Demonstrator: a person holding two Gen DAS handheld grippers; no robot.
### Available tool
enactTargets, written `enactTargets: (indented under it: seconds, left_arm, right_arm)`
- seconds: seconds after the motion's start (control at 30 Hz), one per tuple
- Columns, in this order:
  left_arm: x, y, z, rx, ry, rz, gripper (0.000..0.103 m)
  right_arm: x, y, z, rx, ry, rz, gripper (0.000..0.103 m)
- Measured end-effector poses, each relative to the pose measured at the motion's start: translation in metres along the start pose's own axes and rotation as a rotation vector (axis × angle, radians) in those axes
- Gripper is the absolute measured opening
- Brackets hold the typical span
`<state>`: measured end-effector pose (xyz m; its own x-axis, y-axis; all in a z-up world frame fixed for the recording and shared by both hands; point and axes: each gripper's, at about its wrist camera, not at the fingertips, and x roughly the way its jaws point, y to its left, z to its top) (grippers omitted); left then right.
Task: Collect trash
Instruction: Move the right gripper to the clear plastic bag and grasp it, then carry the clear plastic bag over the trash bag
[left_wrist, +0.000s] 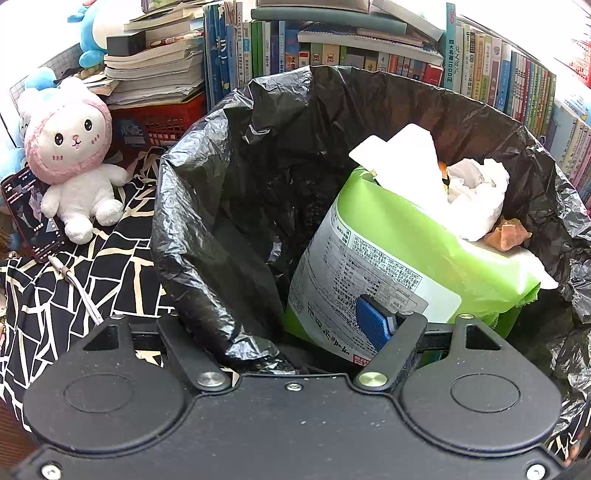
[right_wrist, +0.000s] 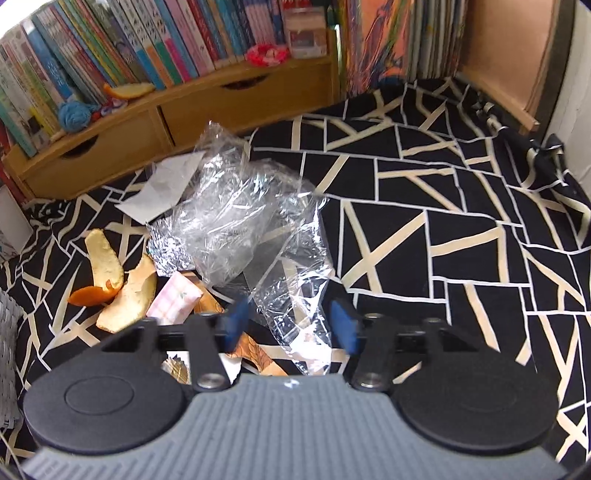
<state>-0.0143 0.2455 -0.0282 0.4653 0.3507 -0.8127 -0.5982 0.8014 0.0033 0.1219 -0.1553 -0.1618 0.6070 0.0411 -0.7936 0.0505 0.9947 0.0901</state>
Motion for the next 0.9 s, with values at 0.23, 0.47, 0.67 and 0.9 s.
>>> enactTargets:
  seconds: [0.23, 0.47, 0.67, 0.9]
  left_arm:
    - [0.000, -0.001, 0.000, -0.001, -0.003, 0.004, 0.075]
    - [0.000, -0.001, 0.000, -0.001, -0.004, 0.003, 0.075]
    - [0.001, -0.002, 0.001, 0.001, -0.003, 0.000, 0.075]
    - [0.002, -0.003, 0.002, 0.007, 0.003, -0.003, 0.075]
  right_arm:
    - [-0.019, -0.002, 0.002, 0.001, -0.031, 0.031, 0.027]
    - [-0.064, -0.003, 0.017, -0.005, -0.139, 0.074, 0.023]
    - [-0.106, -0.001, 0.035, 0.003, -0.235, 0.135, 0.022]
    - [-0.161, 0.017, 0.058, -0.021, -0.339, 0.242, 0.022]
